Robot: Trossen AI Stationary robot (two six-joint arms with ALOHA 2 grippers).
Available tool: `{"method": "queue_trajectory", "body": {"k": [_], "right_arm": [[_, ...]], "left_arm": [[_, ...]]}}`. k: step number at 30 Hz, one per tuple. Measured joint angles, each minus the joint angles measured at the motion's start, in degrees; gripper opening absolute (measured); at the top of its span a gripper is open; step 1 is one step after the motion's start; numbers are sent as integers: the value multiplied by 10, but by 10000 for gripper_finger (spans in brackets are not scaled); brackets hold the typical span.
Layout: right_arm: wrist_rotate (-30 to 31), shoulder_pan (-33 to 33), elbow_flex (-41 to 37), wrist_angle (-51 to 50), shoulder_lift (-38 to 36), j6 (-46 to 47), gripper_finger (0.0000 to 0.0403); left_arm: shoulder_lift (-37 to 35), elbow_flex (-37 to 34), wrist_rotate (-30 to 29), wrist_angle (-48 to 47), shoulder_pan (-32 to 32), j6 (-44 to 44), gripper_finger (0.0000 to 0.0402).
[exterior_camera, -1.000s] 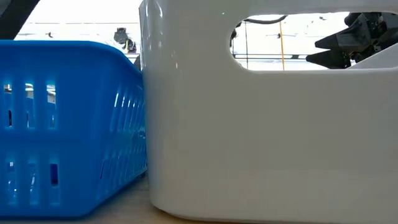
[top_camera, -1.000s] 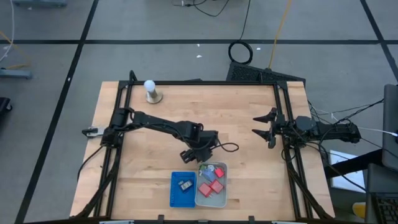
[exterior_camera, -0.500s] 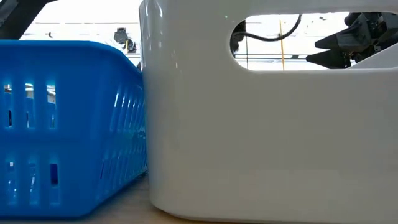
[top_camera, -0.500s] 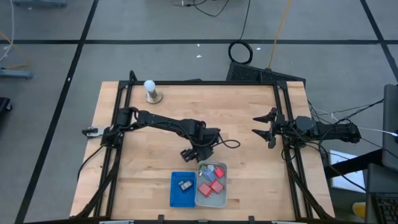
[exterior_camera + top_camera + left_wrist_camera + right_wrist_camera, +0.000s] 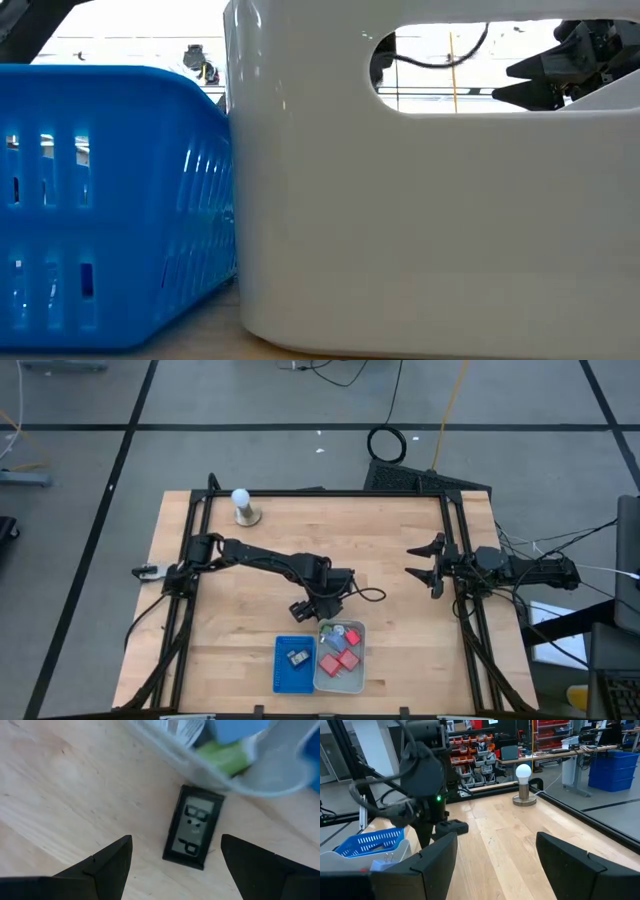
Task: Pick & Place Office items
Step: Put the black digital clock into the blue bin
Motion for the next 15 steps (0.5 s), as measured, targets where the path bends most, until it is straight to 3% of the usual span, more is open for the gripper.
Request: {"method": "queue_trajectory", "body": {"k": [4,15], "right_arm": [[0,0,0,0,0,0,265],[0,0,0,1,0,0,265]], "left_arm": [[16,0,-31,9,-3,2,308],[24,-1,-36,4,-7,4,308]]}}
